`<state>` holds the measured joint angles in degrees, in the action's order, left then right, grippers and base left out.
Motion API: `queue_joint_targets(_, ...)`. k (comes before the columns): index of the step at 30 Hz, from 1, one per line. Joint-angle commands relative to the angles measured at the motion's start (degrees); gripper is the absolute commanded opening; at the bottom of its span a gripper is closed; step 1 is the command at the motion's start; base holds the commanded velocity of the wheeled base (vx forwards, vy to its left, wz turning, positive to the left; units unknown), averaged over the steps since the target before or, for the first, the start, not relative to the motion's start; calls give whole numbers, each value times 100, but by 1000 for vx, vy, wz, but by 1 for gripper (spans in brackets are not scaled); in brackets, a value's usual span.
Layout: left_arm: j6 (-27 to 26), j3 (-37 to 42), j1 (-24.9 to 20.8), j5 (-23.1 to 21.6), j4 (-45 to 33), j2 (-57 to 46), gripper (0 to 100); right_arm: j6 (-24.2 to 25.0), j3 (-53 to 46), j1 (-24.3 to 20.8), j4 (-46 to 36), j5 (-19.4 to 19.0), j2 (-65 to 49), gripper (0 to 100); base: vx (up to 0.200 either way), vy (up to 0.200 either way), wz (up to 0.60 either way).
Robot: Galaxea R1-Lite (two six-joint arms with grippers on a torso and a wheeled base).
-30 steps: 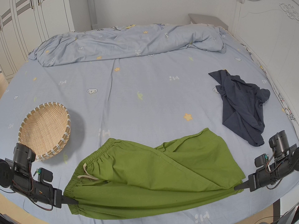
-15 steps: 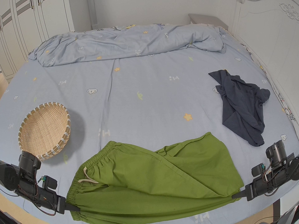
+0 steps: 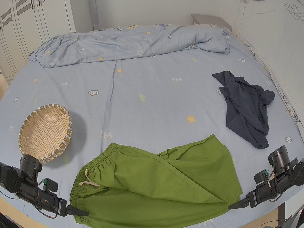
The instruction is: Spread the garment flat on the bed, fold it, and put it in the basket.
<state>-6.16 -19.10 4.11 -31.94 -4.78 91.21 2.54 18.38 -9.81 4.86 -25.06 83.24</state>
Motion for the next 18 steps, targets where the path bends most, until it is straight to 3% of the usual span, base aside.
queue_joint_targets(1, 0, -6, 275, -14, 3, -235, 100, 10, 51, 85, 6, -25, -264, 100, 0, 0, 0)
queue_joint_targets(7, 115, -375, 811, -14, -85, -877, 100, 19, 429, 392, -29, -16, -756, 100, 0, 0, 0)
queue_joint_targets(8, 317, -735, 828, 12, -208, -1061, 100, 45, 693, 472, -73, -7, -853, 100, 0, 0, 0)
queue_joint_targets(13, 1266, -2018, 204, 232, -673, -1193, 100, 45, 1510, 683, -258, -7, -844, 100, 0, 0, 0)
queue_joint_targets(18, 1451, -2616, -138, 469, -753, -894, 100, 28, 2073, 718, -399, -7, -677, 100, 0, 0, 0)
